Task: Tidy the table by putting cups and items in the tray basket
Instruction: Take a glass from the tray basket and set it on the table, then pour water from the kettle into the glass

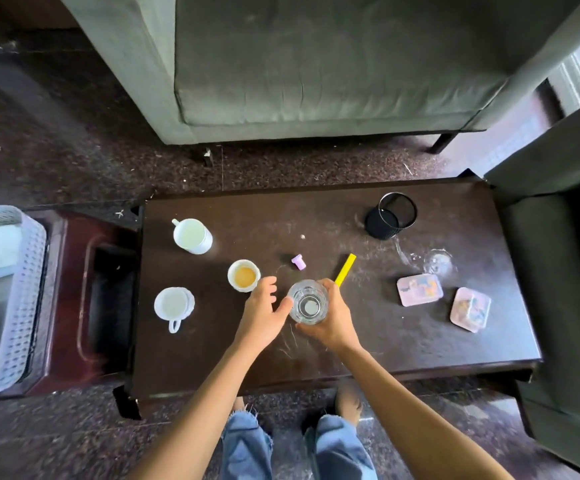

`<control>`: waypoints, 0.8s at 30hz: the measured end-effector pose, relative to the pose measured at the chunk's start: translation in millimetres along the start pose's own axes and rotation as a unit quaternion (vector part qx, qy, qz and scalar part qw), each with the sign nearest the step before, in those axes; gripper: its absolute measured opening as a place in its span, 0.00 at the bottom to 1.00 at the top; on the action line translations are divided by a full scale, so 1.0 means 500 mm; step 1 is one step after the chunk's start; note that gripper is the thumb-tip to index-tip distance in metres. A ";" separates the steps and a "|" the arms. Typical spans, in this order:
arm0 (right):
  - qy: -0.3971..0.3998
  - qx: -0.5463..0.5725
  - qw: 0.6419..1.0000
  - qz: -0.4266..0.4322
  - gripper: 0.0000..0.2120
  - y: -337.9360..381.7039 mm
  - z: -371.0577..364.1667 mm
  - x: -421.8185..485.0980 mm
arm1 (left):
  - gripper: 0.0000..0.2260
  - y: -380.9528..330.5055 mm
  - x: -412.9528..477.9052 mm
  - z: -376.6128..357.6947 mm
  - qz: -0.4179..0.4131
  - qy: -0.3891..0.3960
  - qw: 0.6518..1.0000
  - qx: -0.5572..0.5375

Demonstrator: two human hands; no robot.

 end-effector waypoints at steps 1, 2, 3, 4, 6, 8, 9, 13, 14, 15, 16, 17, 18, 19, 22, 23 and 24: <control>0.002 0.000 1.000 -0.001 0.39 -0.007 -0.003 0.000 | 0.25 0.004 0.002 -0.003 0.001 -0.001 1.000 0.000; 0.002 0.000 1.000 -0.001 0.39 -0.014 -0.006 0.001 | 0.25 0.008 0.004 -0.006 0.002 0.000 1.000 0.000; 0.001 0.001 1.000 0.000 0.39 -0.020 -0.008 0.002 | 0.25 0.012 0.007 -0.009 0.002 0.000 1.000 0.001; 0.000 0.002 1.000 0.002 0.39 -0.025 -0.010 0.004 | 0.25 0.015 0.009 -0.012 0.001 -0.001 1.000 0.002; -0.001 0.002 1.000 0.004 0.40 -0.033 -0.012 0.007 | 0.24 0.020 0.013 -0.014 0.001 -0.002 1.000 0.004; -0.003 0.001 1.000 0.003 0.40 -0.039 -0.012 0.009 | 0.24 0.025 0.015 -0.015 0.002 -0.005 1.000 0.002; -0.005 0.002 1.000 0.003 0.41 -0.043 -0.011 0.009 | 0.23 0.027 0.015 -0.014 0.002 -0.007 1.000 -0.001; -0.021 0.002 1.000 -0.006 0.42 -0.056 -0.009 0.002 | 0.22 0.032 0.015 -0.013 0.000 -0.013 1.000 -0.005; -0.025 0.001 1.000 -0.006 0.42 -0.058 -0.009 0.000 | 0.22 0.034 0.015 -0.012 0.000 -0.013 1.000 -0.006; -0.027 0.000 1.000 -0.006 0.42 -0.057 -0.009 0.000 | 0.22 0.034 0.015 -0.011 0.002 -0.012 1.000 -0.007; -0.027 -0.002 1.000 -0.007 0.43 -0.056 -0.008 -0.002 | 0.22 0.036 0.014 -0.010 0.004 -0.012 1.000 -0.008; -0.025 -0.006 1.000 -0.003 0.44 -0.053 -0.008 -0.003 | 0.22 0.036 0.013 -0.009 0.004 -0.013 1.000 -0.009; -0.020 -0.013 1.000 0.005 0.46 -0.049 -0.007 -0.007 | 0.22 0.036 0.011 -0.006 0.005 -0.013 1.000 -0.008; -0.015 -0.024 0.999 0.018 0.49 -0.043 -0.005 -0.010 | 0.22 0.035 0.008 0.001 0.006 -0.013 1.000 -0.009; -0.018 -0.094 0.991 0.097 0.51 -0.002 0.009 -0.020 | 0.21 0.025 0.003 0.037 0.001 -0.023 1.000 -0.012; -0.022 -0.113 0.986 0.122 0.50 0.012 0.013 -0.026 | 0.20 0.023 0.000 0.049 -0.001 -0.027 1.000 -0.009; -0.026 -0.125 0.980 0.151 0.47 0.043 0.012 -0.029 | 0.18 0.020 -0.006 0.078 -0.007 -0.039 0.999 -0.012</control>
Point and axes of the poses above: each hand's wrist, its own x-axis towards the middle knuckle, its own z-axis out of the back of the hand, y = z × x, the point moved 7 cm from there along x, towards the middle knuckle, and after that the axes turned 10 degrees about z, right-handed, at the moved point
